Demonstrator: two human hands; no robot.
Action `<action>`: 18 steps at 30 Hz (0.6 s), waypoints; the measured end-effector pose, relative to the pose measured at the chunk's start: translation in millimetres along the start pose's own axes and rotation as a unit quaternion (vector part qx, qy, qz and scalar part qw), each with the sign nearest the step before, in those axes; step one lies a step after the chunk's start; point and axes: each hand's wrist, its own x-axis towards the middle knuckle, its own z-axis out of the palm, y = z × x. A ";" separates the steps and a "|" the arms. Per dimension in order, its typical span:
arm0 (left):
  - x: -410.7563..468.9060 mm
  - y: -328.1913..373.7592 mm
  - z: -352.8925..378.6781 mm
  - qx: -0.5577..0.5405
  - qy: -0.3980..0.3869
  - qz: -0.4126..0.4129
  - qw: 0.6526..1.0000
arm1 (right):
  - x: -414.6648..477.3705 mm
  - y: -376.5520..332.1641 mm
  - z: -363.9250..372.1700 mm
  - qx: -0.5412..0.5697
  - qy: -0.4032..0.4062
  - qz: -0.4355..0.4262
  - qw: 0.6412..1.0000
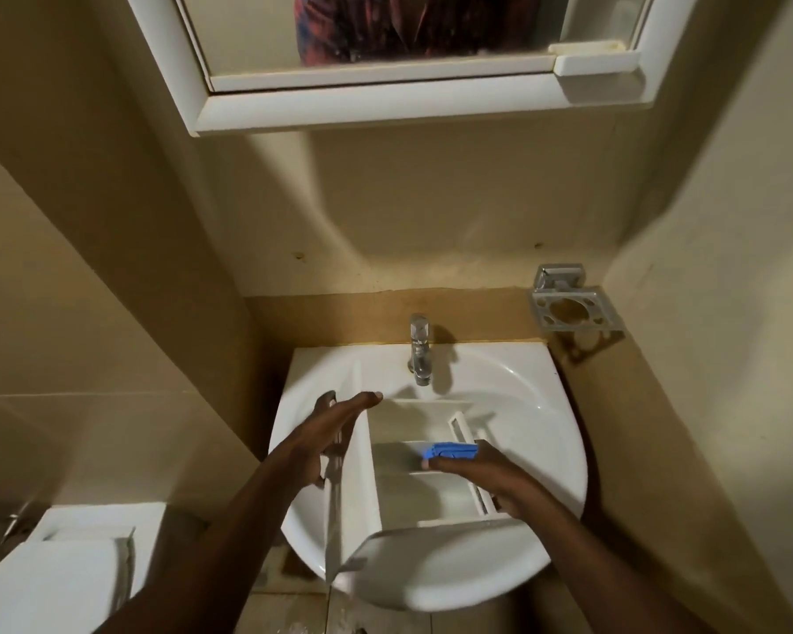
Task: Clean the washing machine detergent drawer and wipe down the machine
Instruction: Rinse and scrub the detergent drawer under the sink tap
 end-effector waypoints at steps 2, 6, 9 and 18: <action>1.4 6.7 2.3 0.020 0.024 0.040 0.999 | 1.3 -0.2 3.7 0.021 -0.002 0.005 1.000; 3.8 30.8 8.3 0.094 0.036 0.121 0.988 | 8.3 4.8 13.9 0.078 0.000 0.043 0.996; 0.4 50.9 16.3 0.189 0.056 0.171 0.965 | 12.9 14.5 22.9 0.166 -0.032 0.076 0.983; -4.7 77.5 34.8 0.433 0.069 0.247 0.864 | 19.6 13.9 36.7 0.318 -0.031 0.094 0.943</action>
